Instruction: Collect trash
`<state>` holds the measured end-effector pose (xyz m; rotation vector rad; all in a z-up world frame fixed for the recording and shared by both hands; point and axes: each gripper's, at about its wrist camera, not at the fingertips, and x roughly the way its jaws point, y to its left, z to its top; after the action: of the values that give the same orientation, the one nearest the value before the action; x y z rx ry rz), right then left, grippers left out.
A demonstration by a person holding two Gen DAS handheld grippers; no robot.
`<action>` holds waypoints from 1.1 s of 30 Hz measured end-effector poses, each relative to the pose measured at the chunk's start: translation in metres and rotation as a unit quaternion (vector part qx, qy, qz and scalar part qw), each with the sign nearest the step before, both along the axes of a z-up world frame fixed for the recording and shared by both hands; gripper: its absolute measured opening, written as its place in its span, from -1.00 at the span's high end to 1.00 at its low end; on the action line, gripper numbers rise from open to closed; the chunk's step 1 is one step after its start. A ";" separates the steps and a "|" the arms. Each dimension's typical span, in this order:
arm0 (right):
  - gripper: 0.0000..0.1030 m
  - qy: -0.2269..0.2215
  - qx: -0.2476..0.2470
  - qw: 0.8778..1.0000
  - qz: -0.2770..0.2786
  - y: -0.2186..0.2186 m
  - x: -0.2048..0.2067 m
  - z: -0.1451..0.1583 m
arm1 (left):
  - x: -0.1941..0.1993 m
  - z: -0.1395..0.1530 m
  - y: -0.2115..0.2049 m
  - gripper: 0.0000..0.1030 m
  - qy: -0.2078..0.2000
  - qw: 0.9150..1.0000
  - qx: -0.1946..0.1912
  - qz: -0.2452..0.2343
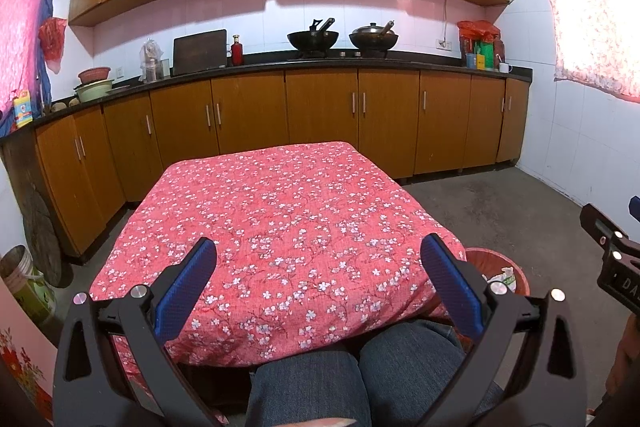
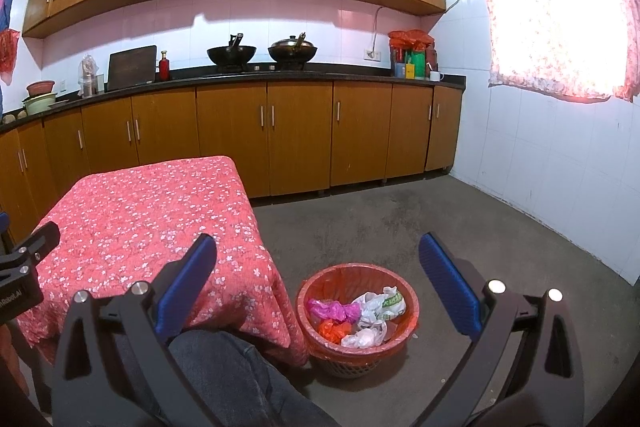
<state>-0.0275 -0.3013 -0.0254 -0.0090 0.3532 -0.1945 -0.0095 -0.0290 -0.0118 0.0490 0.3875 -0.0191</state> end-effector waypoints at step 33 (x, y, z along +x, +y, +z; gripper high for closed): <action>-0.92 -0.001 0.002 1.000 -0.001 0.004 -0.001 0.000 | 0.000 0.001 -0.001 -0.96 0.001 1.000 0.000 0.000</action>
<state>-0.0281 -0.2975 -0.0256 -0.0044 0.3513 -0.1968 -0.0099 -0.0304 -0.0112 0.0492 0.3891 -0.0188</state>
